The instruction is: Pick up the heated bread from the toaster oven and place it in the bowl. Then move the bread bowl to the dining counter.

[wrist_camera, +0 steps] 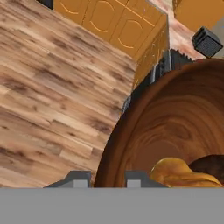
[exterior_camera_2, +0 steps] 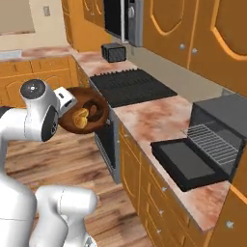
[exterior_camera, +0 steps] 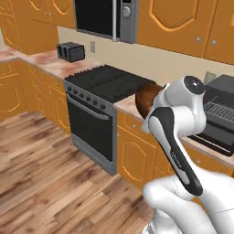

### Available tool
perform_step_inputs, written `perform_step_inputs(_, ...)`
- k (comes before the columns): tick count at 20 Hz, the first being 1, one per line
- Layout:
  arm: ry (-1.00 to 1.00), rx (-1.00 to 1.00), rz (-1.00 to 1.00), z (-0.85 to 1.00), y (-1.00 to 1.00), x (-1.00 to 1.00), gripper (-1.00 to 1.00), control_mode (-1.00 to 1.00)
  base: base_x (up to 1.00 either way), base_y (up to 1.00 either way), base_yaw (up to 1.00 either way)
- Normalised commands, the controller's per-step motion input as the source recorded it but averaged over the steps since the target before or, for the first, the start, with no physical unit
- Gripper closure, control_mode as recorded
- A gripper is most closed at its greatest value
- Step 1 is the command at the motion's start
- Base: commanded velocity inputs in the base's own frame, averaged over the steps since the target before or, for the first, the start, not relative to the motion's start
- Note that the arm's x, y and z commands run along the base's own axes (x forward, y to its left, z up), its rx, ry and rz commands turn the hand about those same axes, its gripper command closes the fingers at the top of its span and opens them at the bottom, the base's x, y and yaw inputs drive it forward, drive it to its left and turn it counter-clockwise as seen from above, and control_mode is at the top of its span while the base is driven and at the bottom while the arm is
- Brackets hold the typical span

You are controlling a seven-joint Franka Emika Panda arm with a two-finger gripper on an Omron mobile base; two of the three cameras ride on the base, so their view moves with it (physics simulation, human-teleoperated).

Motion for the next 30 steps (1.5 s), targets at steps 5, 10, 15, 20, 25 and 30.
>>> perform_step_inputs(5,0.00,0.00,0.00,0.00,0.00,0.00,1.00,1.00,0.02,0.02,0.99)
perform_step_inputs(10,0.00,0.00,0.00,0.00,0.00,0.00,1.00,1.00,0.67,0.24,0.74)
perform_step_inputs(15,0.00,0.00,0.00,0.00,0.00,0.00,1.00,1.00,0.93,0.41,0.65)
perform_step_inputs(20,0.00,0.00,0.00,0.00,0.00,0.00,1.00,1.00,0.99,0.66,0.52)
perform_step_inputs(25,0.00,0.00,0.00,0.00,0.00,0.00,1.00,1.00,1.00,0.83,0.37)
perform_step_inputs(30,0.00,0.00,0.00,0.00,0.00,0.00,1.00,1.00,1.00,0.94,0.29)
